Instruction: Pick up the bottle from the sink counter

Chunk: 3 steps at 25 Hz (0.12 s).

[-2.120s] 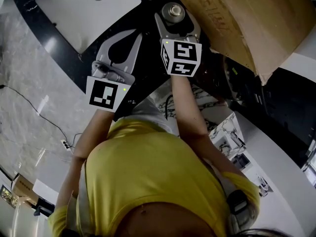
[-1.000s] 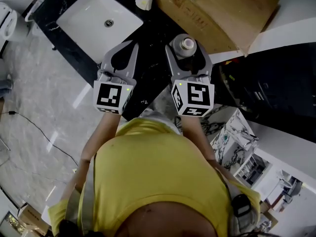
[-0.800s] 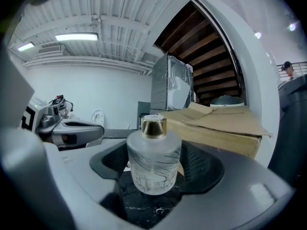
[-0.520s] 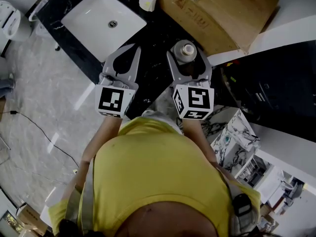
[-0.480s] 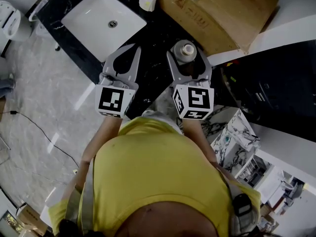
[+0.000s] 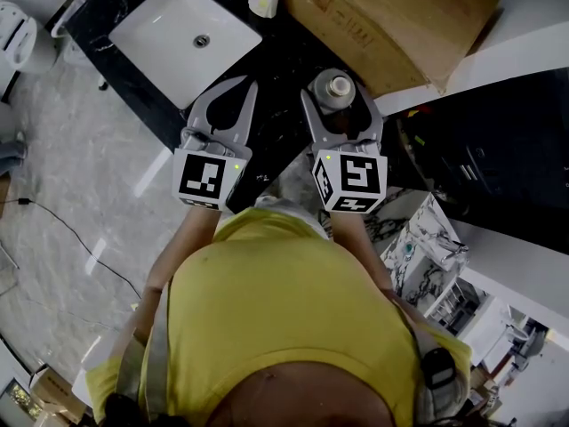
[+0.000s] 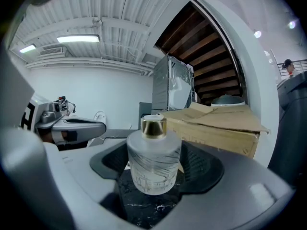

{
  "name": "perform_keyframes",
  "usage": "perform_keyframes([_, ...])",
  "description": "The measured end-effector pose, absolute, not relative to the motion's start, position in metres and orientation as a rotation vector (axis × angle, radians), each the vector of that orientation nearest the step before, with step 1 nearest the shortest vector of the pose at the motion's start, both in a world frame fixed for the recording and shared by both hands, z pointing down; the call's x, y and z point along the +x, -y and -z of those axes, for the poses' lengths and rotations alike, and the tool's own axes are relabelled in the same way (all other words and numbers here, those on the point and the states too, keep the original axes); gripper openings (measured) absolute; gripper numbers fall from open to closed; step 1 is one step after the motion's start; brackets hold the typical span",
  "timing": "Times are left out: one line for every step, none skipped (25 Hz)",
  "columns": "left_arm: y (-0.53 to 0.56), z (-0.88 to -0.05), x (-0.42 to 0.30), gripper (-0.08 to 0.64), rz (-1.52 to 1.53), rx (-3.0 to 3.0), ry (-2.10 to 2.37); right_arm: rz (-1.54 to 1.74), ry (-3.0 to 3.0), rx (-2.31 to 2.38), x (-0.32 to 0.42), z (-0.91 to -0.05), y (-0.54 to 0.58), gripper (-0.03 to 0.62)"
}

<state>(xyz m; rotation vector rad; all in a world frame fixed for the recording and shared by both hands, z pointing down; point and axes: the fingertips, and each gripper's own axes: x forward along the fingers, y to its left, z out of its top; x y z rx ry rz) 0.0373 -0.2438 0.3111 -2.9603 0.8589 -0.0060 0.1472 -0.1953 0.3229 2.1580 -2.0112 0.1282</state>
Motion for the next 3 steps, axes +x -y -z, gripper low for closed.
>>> perform_keyframes([0.2436, -0.3108, 0.0382, 0.003, 0.005, -2.961, -0.857, -0.127, 2.011, 2.158, 0.1479, -0.3228, 0.1952, 0.324])
perform_keyframes([0.2433, -0.3106, 0.0390, 0.003, 0.004, -2.961, -0.855, -0.125, 2.010, 2.157, 0.1485, -0.3229, 0.1952, 0.324])
perform_keyframes([0.2431, -0.3105, 0.0399, 0.003, 0.003, -2.962, -0.853, -0.124, 2.010, 2.157, 0.1492, -0.3229, 0.1951, 0.324])
